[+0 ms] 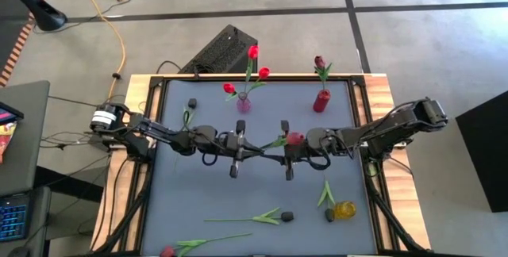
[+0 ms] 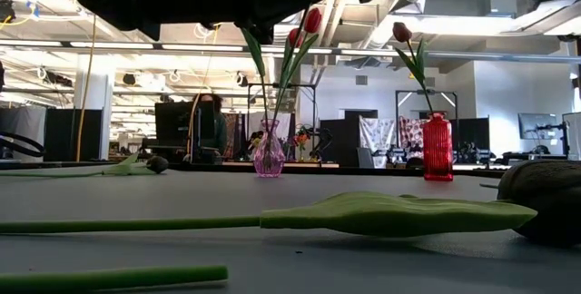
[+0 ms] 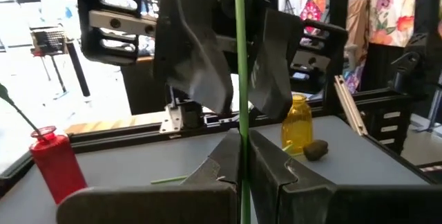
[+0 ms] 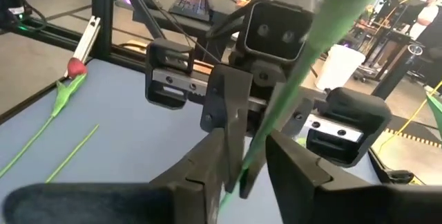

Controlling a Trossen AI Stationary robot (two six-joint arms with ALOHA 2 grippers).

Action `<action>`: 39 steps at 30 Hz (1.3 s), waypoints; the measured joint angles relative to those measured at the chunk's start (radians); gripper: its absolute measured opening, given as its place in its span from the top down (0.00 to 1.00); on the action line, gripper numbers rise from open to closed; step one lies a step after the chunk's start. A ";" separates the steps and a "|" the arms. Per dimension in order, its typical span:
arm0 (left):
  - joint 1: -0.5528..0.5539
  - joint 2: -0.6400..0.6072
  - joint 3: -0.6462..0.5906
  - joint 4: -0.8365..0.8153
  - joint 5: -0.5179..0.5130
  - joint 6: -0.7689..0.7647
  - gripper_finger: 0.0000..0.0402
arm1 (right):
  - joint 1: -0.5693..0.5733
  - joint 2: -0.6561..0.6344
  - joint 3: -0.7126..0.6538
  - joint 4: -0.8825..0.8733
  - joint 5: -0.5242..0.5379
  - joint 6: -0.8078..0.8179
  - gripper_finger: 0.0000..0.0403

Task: Sort flowers into vase by color
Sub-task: Put the top red flower into the red vase

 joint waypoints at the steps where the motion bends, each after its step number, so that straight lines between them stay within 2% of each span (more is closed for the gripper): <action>1: 0.000 0.000 0.000 0.003 -0.005 0.003 1.00 | 0.000 0.000 0.000 -0.001 0.000 0.000 0.69; 10: 0.000 0.000 0.000 0.008 -0.040 0.024 1.00 | -0.005 -0.005 0.000 -0.004 0.003 -0.004 0.94; 13: 0.000 0.000 -0.001 0.001 -0.053 0.027 0.99 | -0.006 -0.015 0.000 -0.031 0.003 0.001 0.95; 16: 0.000 -0.001 -0.001 -0.013 -0.074 0.058 0.93 | -0.005 -0.058 0.000 -0.116 0.044 0.026 0.95; 20: 0.002 -0.019 -0.001 -0.082 -0.164 0.058 0.81 | -0.004 -0.187 0.000 -0.309 0.125 0.060 0.93; 23: 0.003 -0.040 -0.001 -0.125 -0.276 0.045 0.71 | -0.005 -0.307 0.000 -0.483 0.223 0.089 0.95; 25: 0.005 -0.044 -0.001 -0.148 -0.317 0.034 0.66 | -0.005 -0.395 0.000 -0.582 0.302 0.121 0.95; 29: 0.003 -0.044 -0.001 -0.173 -0.316 0.024 0.61 | -0.021 -0.573 0.000 -0.761 0.479 0.200 0.94; 32: 0.005 -0.044 -0.001 -0.213 -0.303 -0.008 0.60 | -0.065 -0.689 0.000 -0.871 0.568 0.263 0.94; 35: 0.006 -0.043 -0.001 -0.215 -0.303 -0.028 0.60 | -0.136 -0.778 0.000 -0.930 0.582 0.312 0.94; 39: 0.006 -0.043 -0.001 -0.219 -0.302 -0.030 0.60 | -0.244 -0.834 -0.006 -0.946 0.579 0.341 0.93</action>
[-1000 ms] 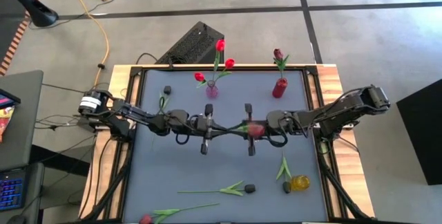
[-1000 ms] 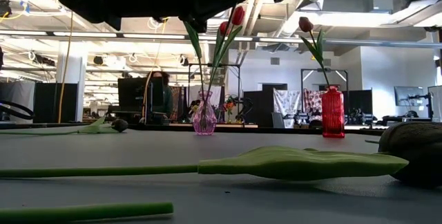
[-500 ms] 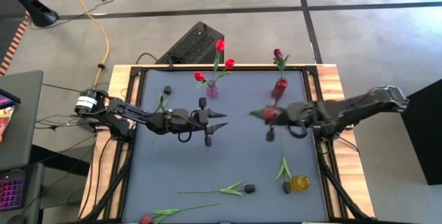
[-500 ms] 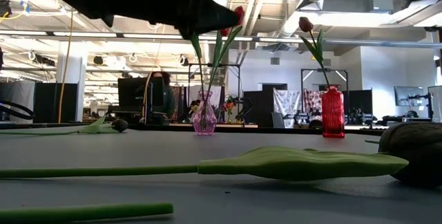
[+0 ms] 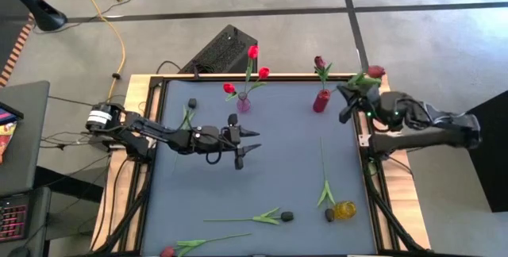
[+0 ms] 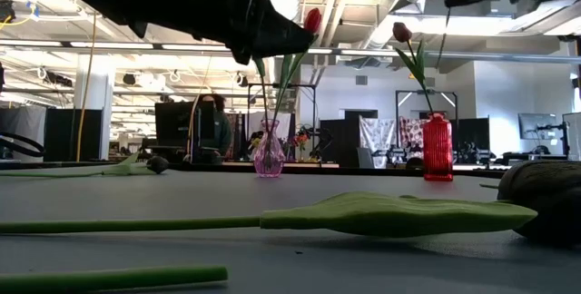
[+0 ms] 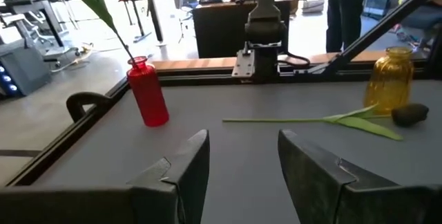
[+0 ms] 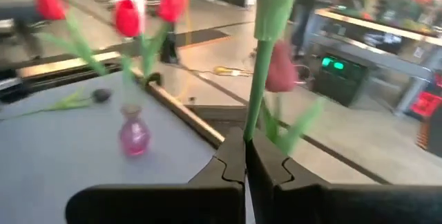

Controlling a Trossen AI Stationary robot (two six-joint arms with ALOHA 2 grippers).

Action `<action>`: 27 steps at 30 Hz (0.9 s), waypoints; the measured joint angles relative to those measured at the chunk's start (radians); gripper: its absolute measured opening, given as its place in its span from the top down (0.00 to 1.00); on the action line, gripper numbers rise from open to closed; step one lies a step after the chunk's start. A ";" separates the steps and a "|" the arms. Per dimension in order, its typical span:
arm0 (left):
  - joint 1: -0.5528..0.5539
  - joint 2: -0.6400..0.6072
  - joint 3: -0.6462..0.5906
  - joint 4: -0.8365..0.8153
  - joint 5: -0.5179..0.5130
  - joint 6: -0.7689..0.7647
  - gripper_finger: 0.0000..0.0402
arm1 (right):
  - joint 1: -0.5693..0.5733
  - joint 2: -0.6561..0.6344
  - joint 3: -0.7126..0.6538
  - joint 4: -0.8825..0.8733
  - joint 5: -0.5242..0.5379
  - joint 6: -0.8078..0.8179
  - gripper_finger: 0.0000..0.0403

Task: Sort flowers into vase by color
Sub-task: Put the top red flower into the red vase

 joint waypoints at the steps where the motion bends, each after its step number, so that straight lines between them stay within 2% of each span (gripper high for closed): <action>1: 0.000 0.000 0.000 0.002 0.001 0.000 0.60 | -0.024 -0.007 -0.010 0.002 -0.007 0.000 0.93; 5: 0.000 0.000 0.000 0.000 0.001 -0.016 0.60 | -0.132 -0.012 -0.058 0.011 -0.042 -0.007 0.94; 11: 0.000 0.000 0.000 -0.001 0.002 -0.024 0.60 | -0.282 -0.012 -0.117 0.118 -0.207 -0.029 0.93; 16: 0.000 0.000 0.000 -0.016 0.002 -0.024 0.60 | -0.404 0.005 -0.121 0.123 -0.283 -0.034 0.93; 27: 0.000 0.000 0.000 -0.043 0.003 -0.024 0.60 | -0.576 0.069 -0.121 0.140 -0.476 -0.052 0.93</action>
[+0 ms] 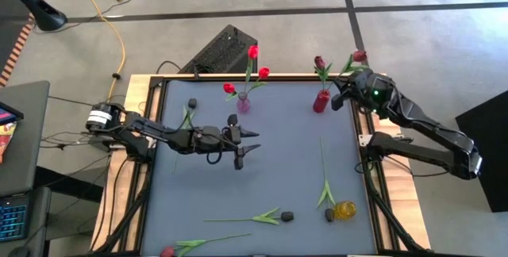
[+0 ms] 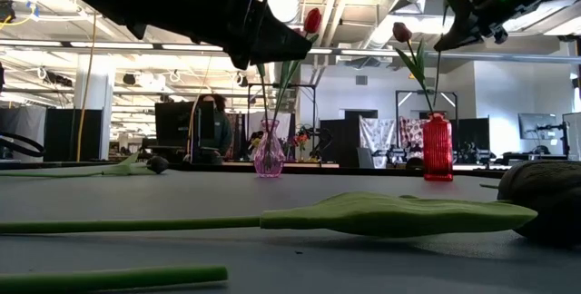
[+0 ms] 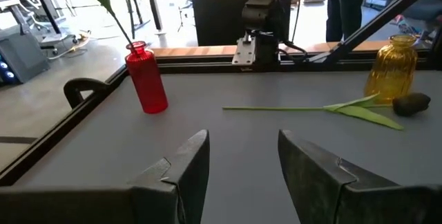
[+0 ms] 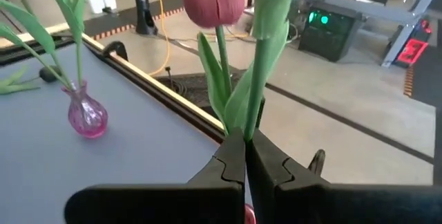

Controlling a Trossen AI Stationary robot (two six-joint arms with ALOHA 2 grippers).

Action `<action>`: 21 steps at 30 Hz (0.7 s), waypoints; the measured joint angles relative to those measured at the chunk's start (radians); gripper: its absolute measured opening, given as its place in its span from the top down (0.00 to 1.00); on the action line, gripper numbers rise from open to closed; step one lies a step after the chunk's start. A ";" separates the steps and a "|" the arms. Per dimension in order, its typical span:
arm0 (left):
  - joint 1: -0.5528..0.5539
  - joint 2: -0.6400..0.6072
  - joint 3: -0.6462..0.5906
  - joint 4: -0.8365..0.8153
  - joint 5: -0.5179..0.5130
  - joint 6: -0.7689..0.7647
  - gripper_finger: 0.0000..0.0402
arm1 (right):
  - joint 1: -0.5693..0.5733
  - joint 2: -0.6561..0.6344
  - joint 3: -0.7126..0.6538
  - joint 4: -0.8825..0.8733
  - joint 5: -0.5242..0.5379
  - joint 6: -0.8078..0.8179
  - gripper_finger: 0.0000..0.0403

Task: Sort flowers into vase by color
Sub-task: Put the top red flower into the red vase

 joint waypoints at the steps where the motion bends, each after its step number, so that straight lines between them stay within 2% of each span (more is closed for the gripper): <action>1: 0.000 0.000 0.000 -0.002 0.000 0.000 0.60 | -0.005 0.008 0.000 -0.003 -0.001 0.000 0.93; 16: 0.000 0.000 0.000 -0.027 0.000 0.003 0.60 | -0.023 0.093 0.000 -0.004 -0.001 0.015 0.93; 21: 0.000 0.000 0.000 -0.027 0.000 0.002 0.60 | -0.023 0.116 0.001 -0.012 0.000 0.049 0.89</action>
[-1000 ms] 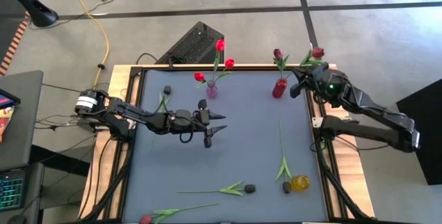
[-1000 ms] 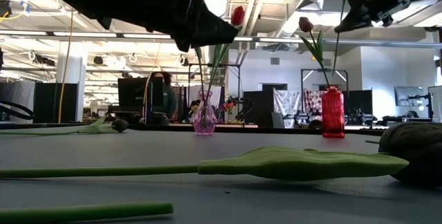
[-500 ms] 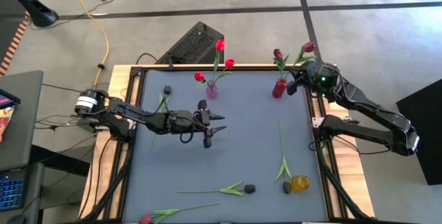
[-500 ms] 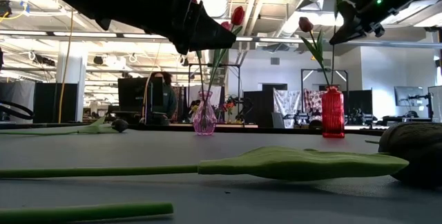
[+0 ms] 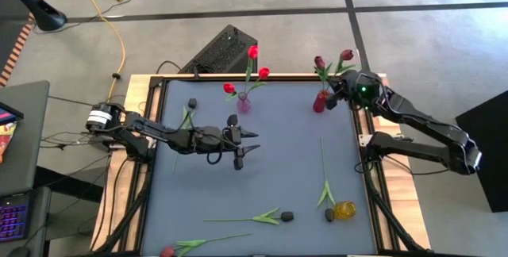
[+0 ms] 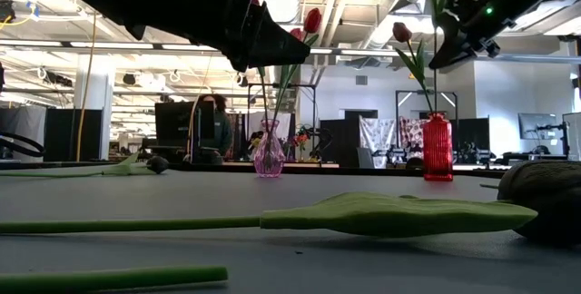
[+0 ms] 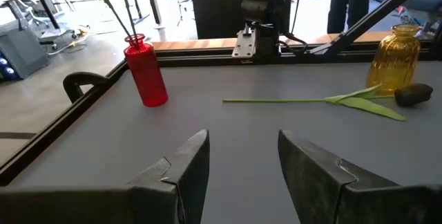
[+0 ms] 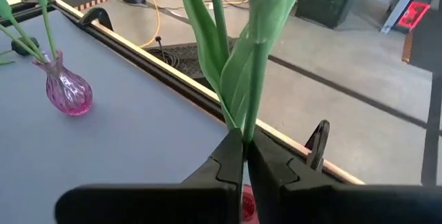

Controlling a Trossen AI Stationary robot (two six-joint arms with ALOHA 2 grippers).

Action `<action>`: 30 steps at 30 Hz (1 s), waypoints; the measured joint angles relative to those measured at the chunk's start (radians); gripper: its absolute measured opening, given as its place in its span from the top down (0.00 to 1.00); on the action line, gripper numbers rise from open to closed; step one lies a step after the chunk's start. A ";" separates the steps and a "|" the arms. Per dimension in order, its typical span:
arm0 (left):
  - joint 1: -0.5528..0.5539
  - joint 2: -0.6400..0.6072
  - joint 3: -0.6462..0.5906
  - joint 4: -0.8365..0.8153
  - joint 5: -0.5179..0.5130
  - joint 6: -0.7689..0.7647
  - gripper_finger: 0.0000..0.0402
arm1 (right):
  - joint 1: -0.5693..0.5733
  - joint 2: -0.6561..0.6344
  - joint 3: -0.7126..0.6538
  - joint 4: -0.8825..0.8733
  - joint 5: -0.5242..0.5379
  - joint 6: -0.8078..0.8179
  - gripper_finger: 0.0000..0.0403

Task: Sort flowers into vase by color
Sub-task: Put the top red flower into the red vase, then put the red flower into the red vase

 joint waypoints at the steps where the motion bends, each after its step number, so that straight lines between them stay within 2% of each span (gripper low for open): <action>1: 0.000 0.000 0.000 0.000 0.000 0.000 0.60 | 0.000 0.005 0.000 -0.001 0.000 0.008 0.88; 10: 0.000 0.000 0.000 -0.001 0.030 -0.002 0.60 | -0.037 0.007 0.001 -0.062 0.003 0.057 0.80; 14: 0.000 0.000 0.000 -0.008 0.032 -0.002 0.60 | -0.058 0.007 0.001 -0.109 0.003 0.085 0.69; 19: 0.000 0.000 0.000 -0.074 0.032 -0.015 0.60 | -0.080 0.006 0.001 -0.167 0.003 0.127 0.50; 24: 0.002 -0.016 0.000 -0.226 0.032 -0.075 0.60 | -0.083 0.006 0.035 -0.255 -0.001 0.127 0.35; 30: 0.003 -0.115 0.001 -0.551 0.058 -0.221 0.60 | -0.081 0.006 0.122 -0.377 -0.130 0.131 0.31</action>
